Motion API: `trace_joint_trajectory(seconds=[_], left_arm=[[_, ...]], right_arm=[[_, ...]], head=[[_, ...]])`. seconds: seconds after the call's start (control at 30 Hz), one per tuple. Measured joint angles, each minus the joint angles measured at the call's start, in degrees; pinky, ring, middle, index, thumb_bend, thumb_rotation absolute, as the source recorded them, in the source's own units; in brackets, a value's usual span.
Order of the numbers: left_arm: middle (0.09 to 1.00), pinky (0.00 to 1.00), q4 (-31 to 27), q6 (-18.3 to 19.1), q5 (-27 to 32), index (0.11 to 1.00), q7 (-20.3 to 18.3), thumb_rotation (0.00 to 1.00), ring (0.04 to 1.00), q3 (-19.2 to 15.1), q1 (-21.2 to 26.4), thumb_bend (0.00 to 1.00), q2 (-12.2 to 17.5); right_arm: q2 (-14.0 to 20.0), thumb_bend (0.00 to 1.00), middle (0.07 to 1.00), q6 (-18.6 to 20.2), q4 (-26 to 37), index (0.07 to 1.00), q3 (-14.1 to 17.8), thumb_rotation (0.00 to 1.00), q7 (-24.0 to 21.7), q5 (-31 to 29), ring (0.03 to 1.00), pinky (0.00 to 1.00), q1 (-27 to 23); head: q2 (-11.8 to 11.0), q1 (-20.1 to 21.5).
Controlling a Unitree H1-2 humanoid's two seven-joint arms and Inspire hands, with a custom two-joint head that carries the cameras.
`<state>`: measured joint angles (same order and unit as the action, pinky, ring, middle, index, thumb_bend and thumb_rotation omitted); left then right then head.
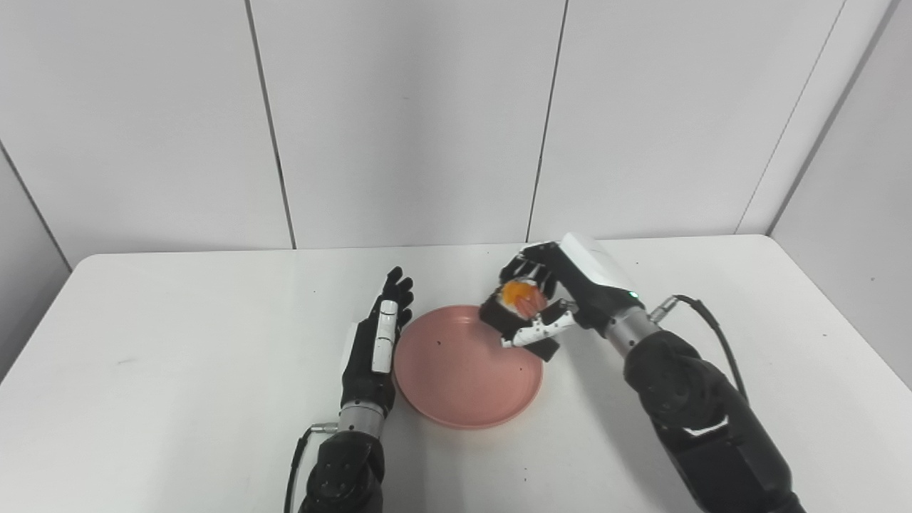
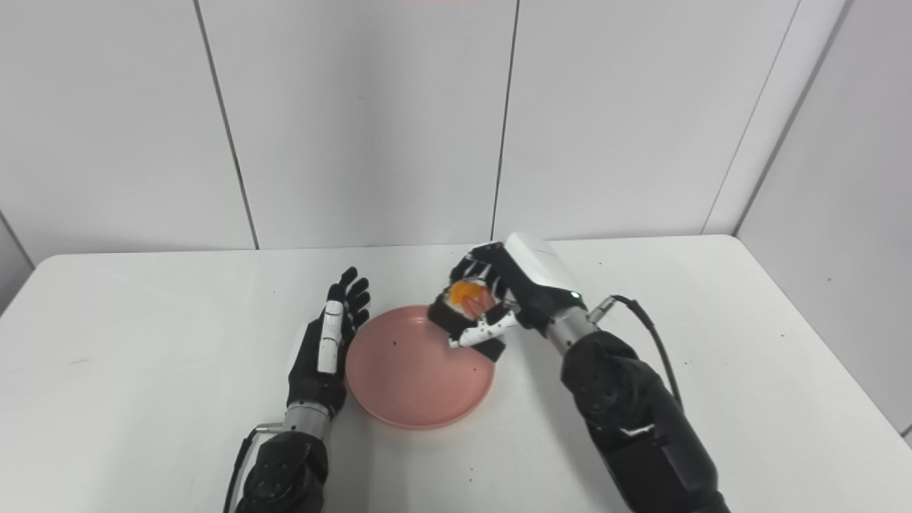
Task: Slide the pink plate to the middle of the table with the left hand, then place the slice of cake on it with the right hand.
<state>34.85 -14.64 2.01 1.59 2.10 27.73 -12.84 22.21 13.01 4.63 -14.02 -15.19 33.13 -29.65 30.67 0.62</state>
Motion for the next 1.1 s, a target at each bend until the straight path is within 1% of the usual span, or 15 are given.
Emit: trace_joint_trajectory(seconds=[0.1, 0.2, 0.3, 0.47, 0.57, 0.67, 0.77, 0.83, 0.87, 0.9, 0.93, 0.97, 1.0, 1.07, 1.1], left_arm=[[0.94, 0.92, 0.02, 0.0, 0.0, 0.925, 0.0, 1.0, 0.93, 0.07, 0.02, 0.68, -0.1], [0.933, 0.91, 0.06, 0.0, 0.01, 0.92, -0.01, 1.0, 0.924, 0.1, 0.06, 0.69, -0.18], [0.926, 0.9, 0.38, -0.06, 0.01, 0.916, 0.07, 1.0, 0.918, 0.01, 0.21, 0.67, -0.28], [0.928, 0.91, 0.76, -0.12, 0.0, 0.921, 0.44, 1.0, 0.918, -0.06, 0.44, 0.68, -0.57], [0.928, 0.92, 0.79, -0.11, 0.0, 0.915, 0.47, 1.0, 0.925, -0.1, 0.46, 0.68, -0.63], [0.931, 0.93, 0.85, -0.12, -0.01, 0.915, 0.62, 1.0, 0.93, -0.17, 0.45, 0.68, -0.8], [0.935, 0.94, 0.86, -0.12, 0.0, 0.918, 0.6, 1.0, 0.937, -0.15, 0.45, 0.68, -0.92], [0.93, 0.94, 0.87, -0.1, -0.02, 0.91, 0.61, 1.0, 0.934, -0.13, 0.45, 0.7, -0.92], [0.927, 0.93, 0.87, -0.11, -0.1, 0.906, 0.7, 1.0, 0.928, -0.12, 0.45, 0.69, -0.92], [0.925, 0.93, 0.88, -0.11, -0.2, 0.905, 0.98, 1.0, 0.925, -0.06, 0.45, 0.68, -0.92], [0.924, 0.93, 0.86, -0.11, -0.32, 0.905, 1.2, 1.0, 0.925, -0.06, 0.44, 0.67, -0.94], [0.926, 0.93, 0.85, -0.11, -0.5, 0.908, 1.4, 1.0, 0.926, -0.05, 0.43, 0.67, -0.97], [0.931, 0.94, 0.85, -0.11, -0.62, 0.911, 1.47, 1.0, 0.935, -0.05, 0.43, 0.68, -1.0], [0.935, 0.94, 0.87, -0.12, -0.61, 0.912, 1.46, 1.0, 0.939, -0.08, 0.43, 0.69, -1.01], [0.935, 0.94, 0.92, -0.12, -0.61, 0.912, 1.45, 1.0, 0.937, -0.1, 0.44, 0.69, -1.01]], right_arm=[[-1.43, 0.52, 0.52, 0.29, 0.04, 0.499, -2.12, 0.0, -1.26, 2.29, 0.417, 0.37, -0.86], [-2.68, 0.51, 0.516, 0.35, -0.4, 0.507, -3.17, 0.0, -1.99, 3.35, 0.404, 0.36, -1.35], [-3.69, 0.51, 0.505, 0.19, -3.79, 0.514, -4.13, 0.0, -1.77, 4.21, 0.395, 0.34, -1.73], [-4.41, 0.51, 0.535, -1.76, -8.55, 0.483, -5.44, 0.0, -0.42, 4.94, 0.428, 0.39, -1.77], [-4.39, 0.51, 0.506, -2.75, -10.42, 0.512, -5.68, 0.0, 0.51, 5.85, 0.401, 0.35, -1.79], [-4.37, 0.51, 0.501, -3.14, -12.25, 0.524, -5.82, 0.0, 1.54, 6.68, 0.387, 0.34, -1.81], [-4.29, 0.51, 0.498, -3.22, -12.65, 0.536, -5.87, 0.0, 2.51, 7.08, 0.378, 0.34, -1.81], [-4.19, 0.51, 0.507, -3.22, -12.65, 0.547, -5.85, 0.0, 2.55, 7.35, 0.388, 0.37, -1.81], [-4.16, 0.51, 0.597, -3.22, -12.66, 0.522, -5.83, 0.07, 2.58, 7.38, 0.484, 0.41, -1.81], [-4.12, 0.63, 0.69, -3.25, -12.66, 0.693, -5.77, 0.13, 2.68, 7.38, 0.602, 0.48, -1.81], [-4.07, 0.64, 0.704, -3.41, -12.66, 0.714, -5.67, 0.14, 2.91, 7.36, 0.621, 0.49, -1.8], [-4.0, 0.68, 0.761, -3.79, -12.65, 0.785, -5.51, 0.19, 3.32, 7.21, 0.699, 0.55, -1.78], [-3.96, 0.69, 0.809, -4.65, -12.64, 0.833, -5.08, 0.24, 3.91, 6.69, 0.757, 0.6, -1.69], [-3.98, 0.7, 0.867, -6.86, -12.55, 0.889, -3.7, 0.32, 5.3, 4.88, 0.829, 0.67, -1.48], [-3.96, 0.71, 0.907, -7.81, -12.6, 0.927, -3.16, 0.42, 5.93, 3.61, 0.876, 0.71, -1.41]], head=[[0.09, -0.44], [0.26, -1.05], [0.26, -1.23], [0.26, -1.32], [0.18, -1.32], [0.09, -1.05], [0.09, -0.97], [0.0, -0.88], [0.0, -0.88], [0.0, -0.79], [0.0, -0.79], [0.0, -0.79], [0.0, -0.44], [-0.09, -0.44], [-0.09, -0.44]])
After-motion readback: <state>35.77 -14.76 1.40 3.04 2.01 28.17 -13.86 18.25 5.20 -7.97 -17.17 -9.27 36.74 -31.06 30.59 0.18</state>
